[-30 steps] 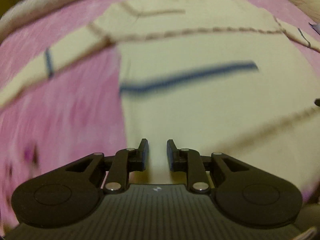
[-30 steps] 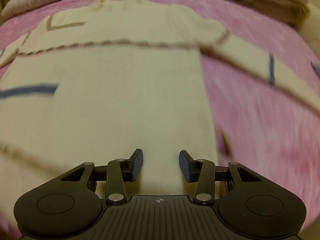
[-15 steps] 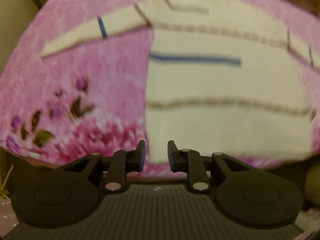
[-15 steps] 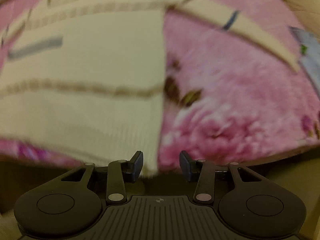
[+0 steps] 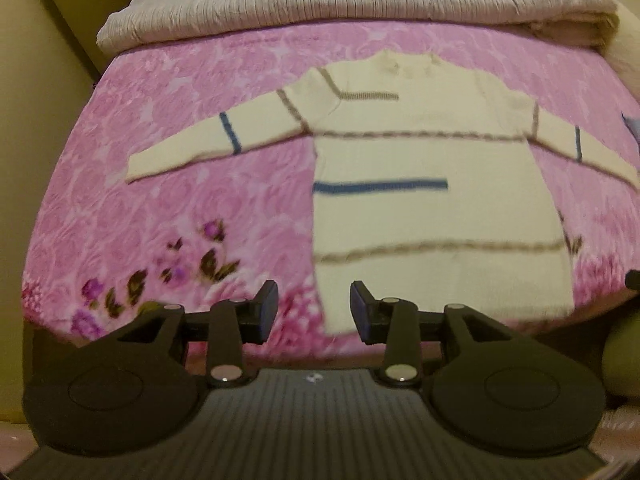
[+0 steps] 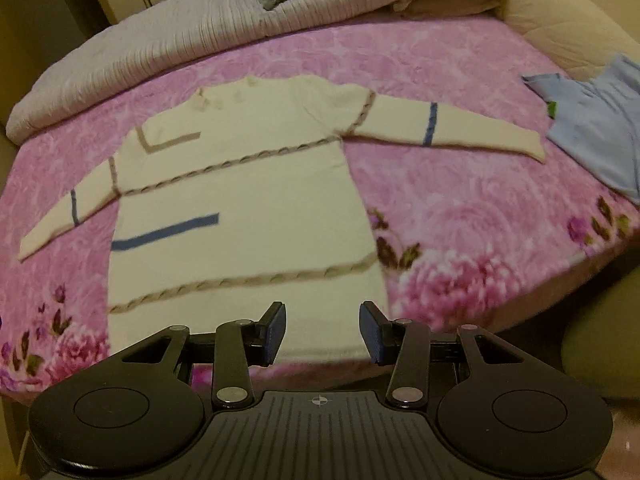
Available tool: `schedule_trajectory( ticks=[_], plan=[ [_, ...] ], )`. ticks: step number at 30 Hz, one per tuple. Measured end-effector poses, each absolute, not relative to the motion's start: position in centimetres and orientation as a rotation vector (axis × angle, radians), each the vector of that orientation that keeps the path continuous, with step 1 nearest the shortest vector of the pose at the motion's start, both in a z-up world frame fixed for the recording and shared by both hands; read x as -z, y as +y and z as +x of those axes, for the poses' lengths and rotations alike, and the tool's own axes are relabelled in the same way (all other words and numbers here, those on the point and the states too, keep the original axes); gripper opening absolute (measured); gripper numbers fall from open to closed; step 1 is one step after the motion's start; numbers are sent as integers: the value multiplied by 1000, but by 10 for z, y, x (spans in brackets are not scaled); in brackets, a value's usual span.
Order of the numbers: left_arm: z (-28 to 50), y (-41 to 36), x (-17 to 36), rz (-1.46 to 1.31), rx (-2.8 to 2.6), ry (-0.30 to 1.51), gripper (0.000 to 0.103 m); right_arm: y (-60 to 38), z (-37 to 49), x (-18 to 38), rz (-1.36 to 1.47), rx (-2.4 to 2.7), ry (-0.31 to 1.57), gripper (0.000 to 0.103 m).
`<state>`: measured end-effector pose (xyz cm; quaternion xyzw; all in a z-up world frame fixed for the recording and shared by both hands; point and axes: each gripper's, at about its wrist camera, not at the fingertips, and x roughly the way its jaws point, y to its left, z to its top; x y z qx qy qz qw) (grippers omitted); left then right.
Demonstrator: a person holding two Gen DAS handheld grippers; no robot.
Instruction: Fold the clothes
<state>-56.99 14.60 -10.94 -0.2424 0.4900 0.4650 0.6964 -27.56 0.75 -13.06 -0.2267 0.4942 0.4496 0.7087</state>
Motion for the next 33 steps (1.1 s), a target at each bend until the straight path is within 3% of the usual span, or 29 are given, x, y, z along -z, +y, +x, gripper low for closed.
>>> schedule_trajectory(
  ticks=[10,33],
  plan=[
    [-627,94,100,-511,-1003,1055,35,-48,-363,126,-457,-993,1115,45],
    [-666,62,76,-481,-908,960,37,-94,-416,83,-461,-935,994,45]
  ],
)
